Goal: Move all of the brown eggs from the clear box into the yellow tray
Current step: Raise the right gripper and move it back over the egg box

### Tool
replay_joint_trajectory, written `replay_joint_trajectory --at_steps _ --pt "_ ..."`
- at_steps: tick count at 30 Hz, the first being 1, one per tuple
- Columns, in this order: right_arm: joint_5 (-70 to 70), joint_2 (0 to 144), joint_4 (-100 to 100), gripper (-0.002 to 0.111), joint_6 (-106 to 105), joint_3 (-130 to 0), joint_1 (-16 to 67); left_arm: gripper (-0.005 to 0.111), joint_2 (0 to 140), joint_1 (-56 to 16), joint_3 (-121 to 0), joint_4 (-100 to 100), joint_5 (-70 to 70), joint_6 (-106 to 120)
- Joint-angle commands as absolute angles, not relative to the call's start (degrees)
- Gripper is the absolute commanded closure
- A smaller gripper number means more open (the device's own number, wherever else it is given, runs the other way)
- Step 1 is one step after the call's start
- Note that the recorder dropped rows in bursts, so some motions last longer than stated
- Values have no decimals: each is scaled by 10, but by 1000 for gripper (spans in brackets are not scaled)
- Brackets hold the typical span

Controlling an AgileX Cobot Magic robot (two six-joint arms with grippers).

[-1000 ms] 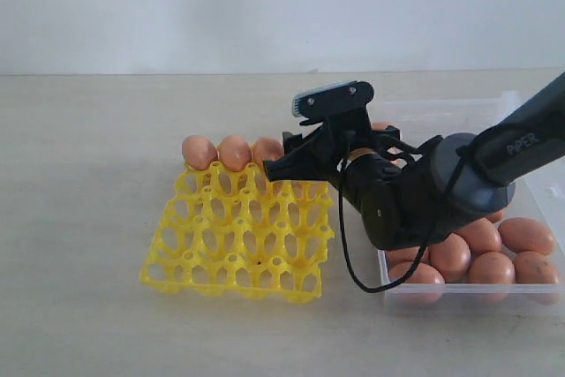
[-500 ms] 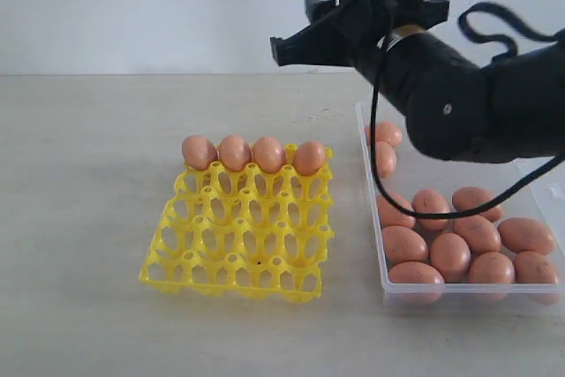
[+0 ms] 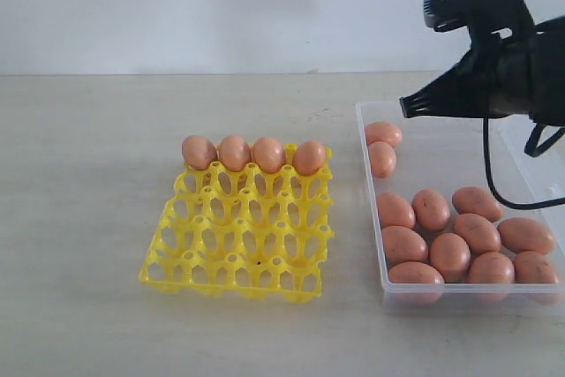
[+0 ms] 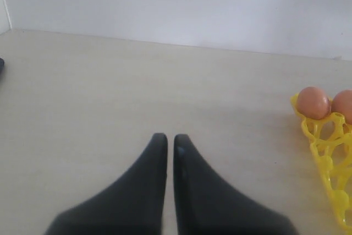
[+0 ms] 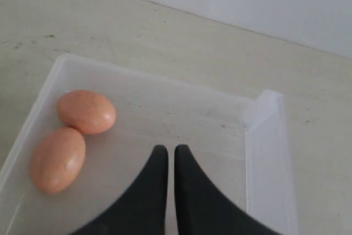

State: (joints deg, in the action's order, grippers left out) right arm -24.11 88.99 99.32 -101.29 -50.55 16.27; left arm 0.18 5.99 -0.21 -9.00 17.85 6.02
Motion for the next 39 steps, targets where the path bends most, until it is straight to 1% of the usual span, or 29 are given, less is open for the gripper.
replay_joint_trajectory --at_steps 1,3,5,6,7,9,10,14,16,18,22,25,28,30,32,33,34,35,36,38,39 --pt "-250 888 999 108 -1011 -481 131 103 0 61 0 -90 176 62" --pt "-300 888 996 108 -1008 -462 116 103 0 61 0 -90 176 62" --pt "-361 885 942 108 -945 -442 103 103 0 61 0 -90 176 62" --pt "-381 884 929 108 -914 -435 98 103 0 61 0 -90 176 62" --pt "-390 881 932 108 -925 -430 93 103 0 61 0 -90 176 62" --pt "-374 875 999 108 -1019 -428 91 103 0 61 0 -90 176 62" --pt "-342 869 999 108 -1071 -421 94 103 0 61 0 -90 176 62" --pt "-192 841 999 108 -1129 -409 120 103 0 61 0 -90 176 62" --pt "-169 829 999 108 -1150 -409 127 103 0 61 0 -90 176 62" --pt "-188 824 999 108 -1153 -405 127 103 0 61 0 -90 176 62" --pt "-325 835 999 108 -1125 -387 126 103 0 61 0 -90 176 62" --pt "-352 837 999 108 -1109 -390 126 103 0 61 0 -90 176 62" --pt "-329 837 999 108 -1104 -396 126 103 0 61 0 -90 176 62" --pt "-265 838 999 108 -1106 -396 126 103 0 61 0 -90 174 62" --pt "-171 838 936 108 -1099 -396 126 103 0 61 0 -90 174 62" --pt "-131 838 847 108 -1061 -400 126 103 0 61 0 -90 174 62" --pt "-125 838 807 108 -1021 -404 126 103 0 61 0 -90 174 62" --pt "-139 838 729 108 -928 -415 126 103 0 61 0 -90 174 62" --pt "-165 838 679 108 -870 -419 126 103 0 61 0 -90 174 62" --pt "-287 837 490 108 -608 -430 126 103 0 61 0 -90 174 62" --pt "-312 833 382 108 -495 -432 126 103 0 61 0 -90 174 62"
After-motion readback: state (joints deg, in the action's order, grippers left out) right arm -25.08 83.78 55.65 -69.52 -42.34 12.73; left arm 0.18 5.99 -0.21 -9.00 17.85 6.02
